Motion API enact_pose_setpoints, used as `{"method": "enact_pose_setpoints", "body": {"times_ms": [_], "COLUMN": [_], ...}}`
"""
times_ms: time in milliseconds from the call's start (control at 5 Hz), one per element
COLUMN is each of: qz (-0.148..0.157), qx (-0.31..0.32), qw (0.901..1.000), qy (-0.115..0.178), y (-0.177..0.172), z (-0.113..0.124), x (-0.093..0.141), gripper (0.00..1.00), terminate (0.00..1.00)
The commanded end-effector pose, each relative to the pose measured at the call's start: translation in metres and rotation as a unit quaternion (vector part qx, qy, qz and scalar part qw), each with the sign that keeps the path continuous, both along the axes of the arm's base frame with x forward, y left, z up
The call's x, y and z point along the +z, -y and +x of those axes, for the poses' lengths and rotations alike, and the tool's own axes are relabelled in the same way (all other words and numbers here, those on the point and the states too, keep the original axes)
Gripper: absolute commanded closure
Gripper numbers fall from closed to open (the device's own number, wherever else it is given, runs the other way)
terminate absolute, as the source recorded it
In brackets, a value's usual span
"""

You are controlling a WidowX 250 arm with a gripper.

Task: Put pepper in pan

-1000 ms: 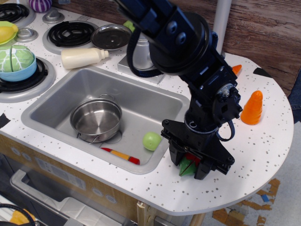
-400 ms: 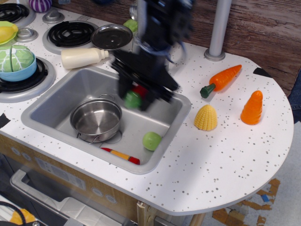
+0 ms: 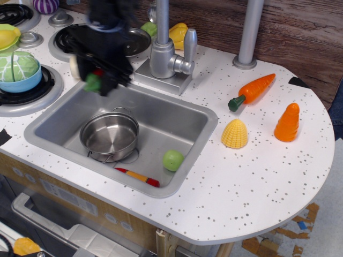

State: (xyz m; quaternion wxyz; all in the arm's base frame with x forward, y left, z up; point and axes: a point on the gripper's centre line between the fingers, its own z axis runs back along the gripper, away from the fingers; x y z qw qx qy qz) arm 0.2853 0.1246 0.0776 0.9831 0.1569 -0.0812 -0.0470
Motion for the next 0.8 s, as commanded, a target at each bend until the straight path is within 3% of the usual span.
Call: {"method": "enact_pose_setpoints", "body": {"times_ms": [0, 400, 600], "qz": [-0.019, -0.019, -0.019], "qx": [-0.044, -0.044, -0.044], "qw": [0.9984, 0.9984, 0.9984], "qy": [0.030, 0.030, 0.030], "y": [-0.0192, -0.0192, -0.0192], "z": [0.0062, 0.0062, 0.0062], "x": [-0.0154, -0.0154, -0.0154], "gripper": [0.00, 0.00, 0.00], "terminate": [0.00, 0.00, 1.00]}}
